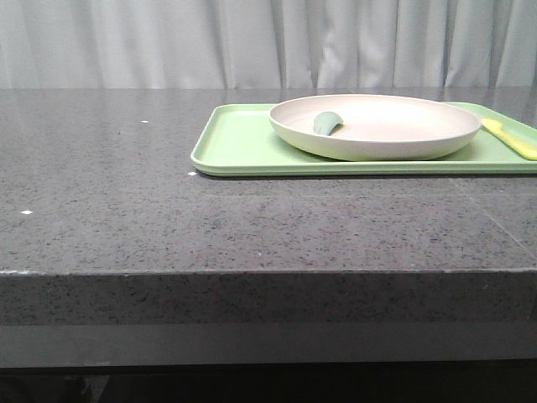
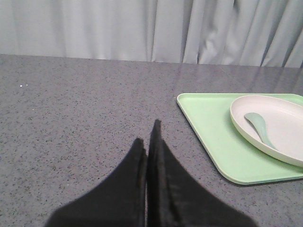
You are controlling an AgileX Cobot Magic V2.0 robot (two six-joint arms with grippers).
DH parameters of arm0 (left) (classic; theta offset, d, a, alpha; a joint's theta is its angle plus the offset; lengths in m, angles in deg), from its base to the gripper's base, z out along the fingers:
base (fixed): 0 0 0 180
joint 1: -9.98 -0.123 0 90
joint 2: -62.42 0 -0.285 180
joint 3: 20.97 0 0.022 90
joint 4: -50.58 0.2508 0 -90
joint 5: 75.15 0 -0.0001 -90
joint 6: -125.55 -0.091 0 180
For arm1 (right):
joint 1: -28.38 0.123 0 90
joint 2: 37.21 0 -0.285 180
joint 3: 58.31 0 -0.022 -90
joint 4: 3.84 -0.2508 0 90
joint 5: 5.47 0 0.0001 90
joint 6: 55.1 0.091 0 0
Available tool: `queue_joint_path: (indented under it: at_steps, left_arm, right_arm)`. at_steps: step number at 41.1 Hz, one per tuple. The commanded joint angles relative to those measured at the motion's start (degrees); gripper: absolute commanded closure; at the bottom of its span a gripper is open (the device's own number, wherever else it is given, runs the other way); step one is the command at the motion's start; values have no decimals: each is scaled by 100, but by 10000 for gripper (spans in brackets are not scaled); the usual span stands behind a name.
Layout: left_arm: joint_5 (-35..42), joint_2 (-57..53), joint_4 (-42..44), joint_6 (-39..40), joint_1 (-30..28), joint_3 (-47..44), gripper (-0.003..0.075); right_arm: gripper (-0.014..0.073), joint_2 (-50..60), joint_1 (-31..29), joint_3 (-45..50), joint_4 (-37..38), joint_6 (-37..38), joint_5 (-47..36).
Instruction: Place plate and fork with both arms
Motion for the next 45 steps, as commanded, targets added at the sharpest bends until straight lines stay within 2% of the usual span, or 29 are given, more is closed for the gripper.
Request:
queue_joint_path:
  at_steps: [1, 6, 13, 21, 37, 45]
  left_arm:
    - [487, 8, -23, 50, 4, 170, 739]
    - [475, 8, 45, -66, 4, 160, 739]
    - [475, 8, -348, -1055, -7, 160, 739]
    - [437, -149, -361, -1056, -44, -20, 739]
    - [426, -2059, -489, -854, -1521, -1702, 739]
    - [406, -3085, -587, -818, -1938, -2508, 739]
  right_arm:
    - [662, -60, 4, -150, 66, -40, -454]
    - [662, -60, 4, -150, 66, -40, -454]
    - [662, -60, 4, -150, 66, -40, -454]
    - [662, -60, 4, -150, 66, -40, -454]
    - [662, -60, 4, -150, 66, -40, -454]
    - [662, -60, 4, -150, 66, -40, -454]
